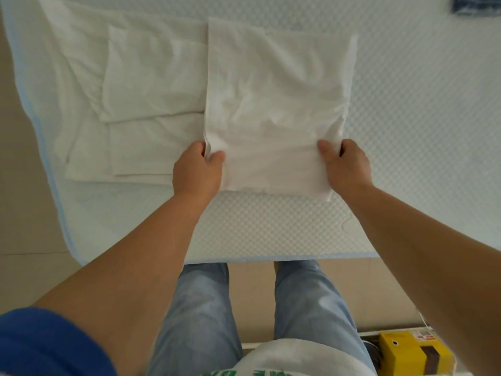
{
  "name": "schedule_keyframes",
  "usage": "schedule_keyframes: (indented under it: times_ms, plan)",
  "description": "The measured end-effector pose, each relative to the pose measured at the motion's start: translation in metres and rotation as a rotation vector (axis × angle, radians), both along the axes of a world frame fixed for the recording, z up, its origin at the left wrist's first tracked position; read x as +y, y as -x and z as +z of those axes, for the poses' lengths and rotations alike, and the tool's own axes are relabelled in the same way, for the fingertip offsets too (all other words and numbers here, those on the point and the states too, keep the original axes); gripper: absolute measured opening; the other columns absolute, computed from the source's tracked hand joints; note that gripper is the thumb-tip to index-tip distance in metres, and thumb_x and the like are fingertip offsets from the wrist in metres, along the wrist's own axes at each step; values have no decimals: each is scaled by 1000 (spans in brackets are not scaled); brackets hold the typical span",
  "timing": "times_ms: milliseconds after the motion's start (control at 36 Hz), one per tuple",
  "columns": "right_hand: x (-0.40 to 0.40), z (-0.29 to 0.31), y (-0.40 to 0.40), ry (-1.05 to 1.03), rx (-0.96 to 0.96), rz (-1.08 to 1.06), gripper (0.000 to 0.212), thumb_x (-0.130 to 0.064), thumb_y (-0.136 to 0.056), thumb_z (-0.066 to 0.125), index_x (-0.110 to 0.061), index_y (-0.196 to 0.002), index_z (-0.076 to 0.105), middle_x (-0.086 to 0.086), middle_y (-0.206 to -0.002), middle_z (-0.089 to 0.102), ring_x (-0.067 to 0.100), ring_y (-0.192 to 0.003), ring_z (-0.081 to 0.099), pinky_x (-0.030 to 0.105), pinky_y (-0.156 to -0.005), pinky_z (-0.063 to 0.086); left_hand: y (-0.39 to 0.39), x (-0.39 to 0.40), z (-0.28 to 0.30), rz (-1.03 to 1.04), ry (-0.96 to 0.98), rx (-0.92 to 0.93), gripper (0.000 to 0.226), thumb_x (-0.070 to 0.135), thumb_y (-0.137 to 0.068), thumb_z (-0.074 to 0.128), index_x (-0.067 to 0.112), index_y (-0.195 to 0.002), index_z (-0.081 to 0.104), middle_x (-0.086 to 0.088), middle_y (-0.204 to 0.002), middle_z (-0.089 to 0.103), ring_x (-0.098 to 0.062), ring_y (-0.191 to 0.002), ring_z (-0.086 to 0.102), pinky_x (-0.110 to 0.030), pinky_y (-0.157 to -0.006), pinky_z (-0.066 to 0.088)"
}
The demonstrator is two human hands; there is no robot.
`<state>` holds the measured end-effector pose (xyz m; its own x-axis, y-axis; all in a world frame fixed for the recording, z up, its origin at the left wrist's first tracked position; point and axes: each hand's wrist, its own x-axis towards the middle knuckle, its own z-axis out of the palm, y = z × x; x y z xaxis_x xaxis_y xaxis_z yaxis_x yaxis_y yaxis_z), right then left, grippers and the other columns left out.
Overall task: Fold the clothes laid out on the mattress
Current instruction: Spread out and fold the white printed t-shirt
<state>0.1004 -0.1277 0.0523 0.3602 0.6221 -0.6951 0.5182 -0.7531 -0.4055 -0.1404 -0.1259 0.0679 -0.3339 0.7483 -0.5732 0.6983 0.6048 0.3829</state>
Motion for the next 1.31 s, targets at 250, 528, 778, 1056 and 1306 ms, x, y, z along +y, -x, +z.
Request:
schedule_keyframes:
  times_ms: [250, 528, 778, 1056, 1306]
  plan:
    - [-4, 14, 3, -94, -181, 95, 42, -32, -90, 52, -16, -127, 41, 1, -122, 47, 19, -106, 50, 32, -85, 43, -4, 3, 8, 33, -225, 188, 25, 10, -86, 54, 8, -111, 55, -9, -109, 58, -29, -102, 53, -31, -75, 36]
    - [24, -18, 5, -279, -349, 772, 75, -55, -94, 29, -18, -150, -4, 6, -158, -9, 18, -143, -15, 34, -113, -16, -44, 37, -28, -864, -210, 206, 67, 53, -91, 35, 24, -149, 20, -8, -158, 6, -25, -145, -1, -44, -113, -9]
    - [-12, -28, -2, -248, -324, 689, 88, -61, -88, 26, -3, -146, -3, 19, -155, -4, 27, -143, -7, 37, -116, -9, -8, 63, -48, -894, -198, 358, 85, 69, -82, 28, 17, -149, 18, -9, -158, 7, -26, -145, 3, -57, -111, -2]
    - [-72, -1, 5, -248, -132, 347, 83, -36, -80, 66, -10, -146, 23, 8, -137, 32, 16, -124, 22, 30, -108, 15, -38, 69, -22, -784, -192, 323, 79, 36, -83, 49, 11, -149, 14, -10, -158, 3, -24, -145, -5, -48, -112, -10]
    - [-85, 2, -12, -335, -155, 407, 47, -17, -76, 74, -2, -116, 55, 12, -105, 55, 28, -98, 49, 31, -87, 40, -125, 108, -28, -1162, -212, 149, 69, 45, -92, 39, 23, -150, 9, -5, -159, -2, -24, -145, -7, -47, -114, -5]
